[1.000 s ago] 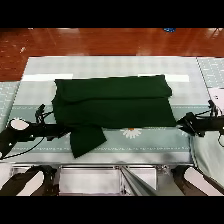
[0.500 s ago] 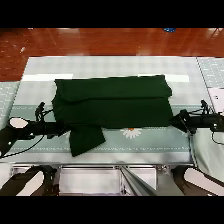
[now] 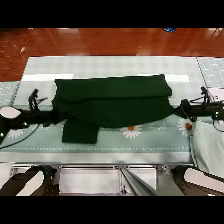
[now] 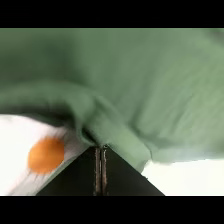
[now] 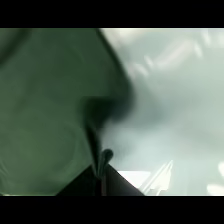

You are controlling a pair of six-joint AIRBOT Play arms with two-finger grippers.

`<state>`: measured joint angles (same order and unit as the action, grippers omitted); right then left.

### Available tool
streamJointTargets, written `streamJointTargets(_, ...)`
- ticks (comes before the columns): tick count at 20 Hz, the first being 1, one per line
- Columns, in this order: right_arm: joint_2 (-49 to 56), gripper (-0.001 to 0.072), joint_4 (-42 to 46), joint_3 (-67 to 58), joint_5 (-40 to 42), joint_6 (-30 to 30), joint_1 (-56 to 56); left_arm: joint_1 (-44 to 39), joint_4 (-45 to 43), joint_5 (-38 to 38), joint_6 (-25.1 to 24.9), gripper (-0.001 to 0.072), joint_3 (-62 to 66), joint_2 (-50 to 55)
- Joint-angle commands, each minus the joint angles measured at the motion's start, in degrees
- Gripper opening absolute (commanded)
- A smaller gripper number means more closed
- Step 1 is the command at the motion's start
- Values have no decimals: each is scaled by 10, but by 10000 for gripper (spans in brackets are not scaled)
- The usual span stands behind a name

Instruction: Fold the shirts.

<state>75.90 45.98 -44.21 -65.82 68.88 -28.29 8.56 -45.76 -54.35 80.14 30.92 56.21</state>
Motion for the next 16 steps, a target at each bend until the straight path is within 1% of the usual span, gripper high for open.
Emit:
streamJointTargets(1, 4, 27, -3, -78, -9, 20, 3, -1, -48, -17, 1, 21, 94, 30)
streamJointTargets(3, 26, 27, -26, -126, -9, 18, 22, -6, -48, -18, 0, 21, 150, 92)
streamJointTargets(5, 61, 27, -26, -182, 5, 24, 54, -10, -47, -18, 1, 21, 218, 164)
streamJointTargets(7, 97, 27, -26, -231, 32, 48, 75, -10, -47, -19, 22, 21, 296, 232)
streamJointTargets(11, 185, 27, -26, -326, 39, 72, 97, -15, -42, -70, 29, 21, 449, 355)
streamJointTargets(16, 275, 27, -54, -416, 44, 76, 104, -16, -42, -86, 46, 21, 567, 457)
